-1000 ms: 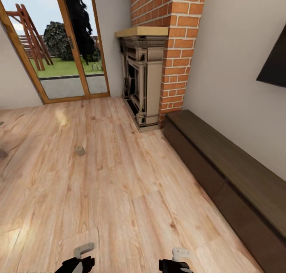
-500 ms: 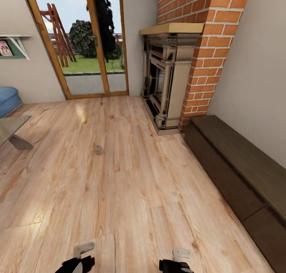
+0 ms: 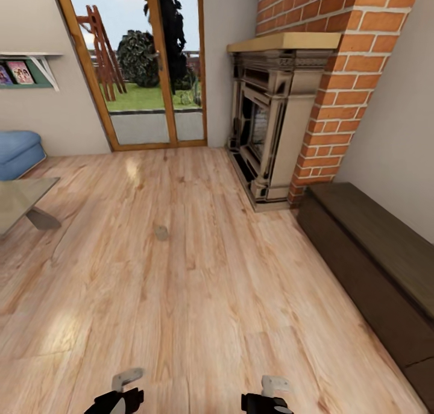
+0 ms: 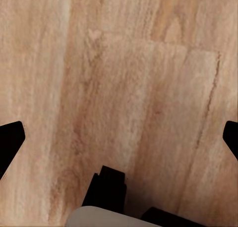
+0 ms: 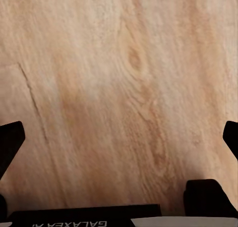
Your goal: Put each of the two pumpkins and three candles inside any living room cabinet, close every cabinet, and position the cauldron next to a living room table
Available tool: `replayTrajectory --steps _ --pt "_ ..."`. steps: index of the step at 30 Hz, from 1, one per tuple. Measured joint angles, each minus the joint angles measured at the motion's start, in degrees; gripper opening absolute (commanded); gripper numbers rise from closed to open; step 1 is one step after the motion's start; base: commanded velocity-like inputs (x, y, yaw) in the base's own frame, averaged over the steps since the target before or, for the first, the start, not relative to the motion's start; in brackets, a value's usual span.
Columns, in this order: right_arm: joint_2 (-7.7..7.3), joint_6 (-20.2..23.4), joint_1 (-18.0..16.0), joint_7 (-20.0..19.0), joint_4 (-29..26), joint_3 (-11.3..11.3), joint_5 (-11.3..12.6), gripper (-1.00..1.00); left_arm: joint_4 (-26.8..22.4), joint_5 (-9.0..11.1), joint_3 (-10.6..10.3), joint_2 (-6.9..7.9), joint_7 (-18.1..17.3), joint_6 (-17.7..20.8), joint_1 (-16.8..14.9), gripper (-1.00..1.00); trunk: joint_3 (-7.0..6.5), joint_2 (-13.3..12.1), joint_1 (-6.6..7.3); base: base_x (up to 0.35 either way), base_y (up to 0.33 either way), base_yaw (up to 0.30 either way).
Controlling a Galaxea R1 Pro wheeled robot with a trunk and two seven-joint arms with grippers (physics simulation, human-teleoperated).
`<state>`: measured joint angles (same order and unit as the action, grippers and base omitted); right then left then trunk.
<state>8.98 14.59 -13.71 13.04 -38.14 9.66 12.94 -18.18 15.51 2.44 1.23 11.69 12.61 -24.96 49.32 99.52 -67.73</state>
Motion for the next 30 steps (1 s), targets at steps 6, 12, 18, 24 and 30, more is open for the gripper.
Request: replayTrajectory --steps 6,12,18,24,30 --pt "0.07 0.0 0.0 0.1 0.0 0.0 0.0 1.00 0.1 0.0 0.0 -0.01 0.0 0.0 0.0 1.00 0.00 0.0 0.00 0.272 0.164 0.281" --pt "0.07 0.0 0.0 0.1 0.0 0.0 0.0 1.00 0.2 0.0 0.0 0.01 0.0 0.0 0.0 1.00 0.00 0.0 0.00 0.307 0.063 0.291" --pt "-0.02 -0.1 0.0 0.1 0.0 -0.1 0.0 1.00 0.2 0.0 0.0 0.08 0.0 0.0 0.0 1.00 0.00 0.0 0.00 0.326 0.006 0.226" --pt "-0.06 -0.1 0.0 0.1 0.0 -0.1 0.0 1.00 0.2 0.0 0.0 0.06 0.0 0.0 0.0 1.00 0.00 0.0 0.00 0.329 0.001 0.042" --pt "-0.26 -1.5 0.0 0.0 0.1 -0.1 -0.1 1.00 0.2 0.0 0.0 0.04 0.0 -0.1 0.0 1.00 0.00 0.0 0.00 0.329 0.000 0.003"
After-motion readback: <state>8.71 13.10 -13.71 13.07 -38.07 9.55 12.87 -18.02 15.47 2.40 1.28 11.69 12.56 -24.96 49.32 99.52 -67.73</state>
